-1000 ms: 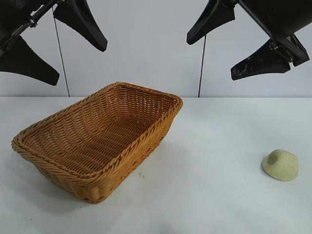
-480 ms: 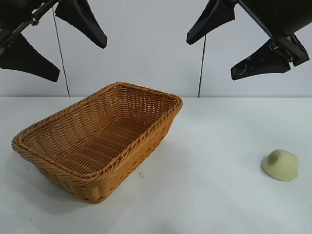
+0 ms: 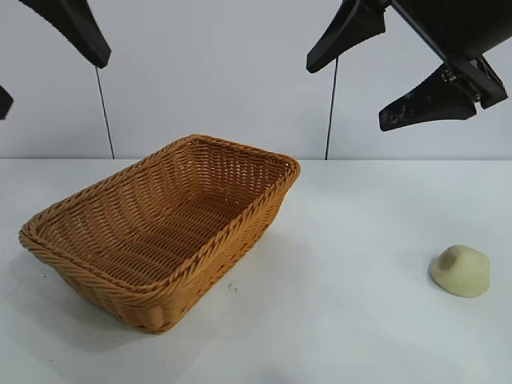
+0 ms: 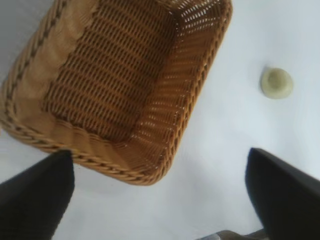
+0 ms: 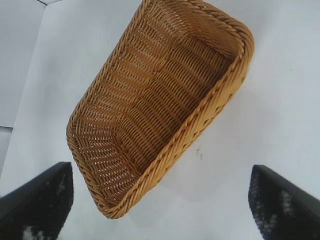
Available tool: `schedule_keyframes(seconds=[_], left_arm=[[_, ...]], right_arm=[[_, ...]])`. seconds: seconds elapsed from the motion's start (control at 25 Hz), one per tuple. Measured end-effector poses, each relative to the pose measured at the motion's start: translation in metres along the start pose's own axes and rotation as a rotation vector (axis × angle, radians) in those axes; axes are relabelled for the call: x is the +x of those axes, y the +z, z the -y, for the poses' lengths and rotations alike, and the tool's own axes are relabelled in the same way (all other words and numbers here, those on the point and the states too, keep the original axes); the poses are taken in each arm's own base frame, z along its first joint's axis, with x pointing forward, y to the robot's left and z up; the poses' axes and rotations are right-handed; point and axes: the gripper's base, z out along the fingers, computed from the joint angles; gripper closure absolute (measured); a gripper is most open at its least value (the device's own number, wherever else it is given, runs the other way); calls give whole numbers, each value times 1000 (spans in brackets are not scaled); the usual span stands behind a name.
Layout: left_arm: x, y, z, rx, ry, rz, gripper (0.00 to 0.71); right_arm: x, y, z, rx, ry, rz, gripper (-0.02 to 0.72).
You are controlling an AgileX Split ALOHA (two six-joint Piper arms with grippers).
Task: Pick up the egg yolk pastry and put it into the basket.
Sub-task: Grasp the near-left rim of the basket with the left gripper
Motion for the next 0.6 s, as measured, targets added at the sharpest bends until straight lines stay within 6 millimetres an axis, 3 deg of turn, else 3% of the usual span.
schedule_keyframes(seconds=[0.12, 0.32, 0.6], left_arm=[[11, 3, -4, -52, -80, -12, 43], [34, 26, -21, -109, -297, -63, 43], [27, 43, -24, -90, -529, 12, 43]], right_arm=[[0, 0, 0, 1, 0, 4, 25], [0, 0, 0, 1, 1, 4, 25], [0, 0, 0, 1, 1, 4, 25]])
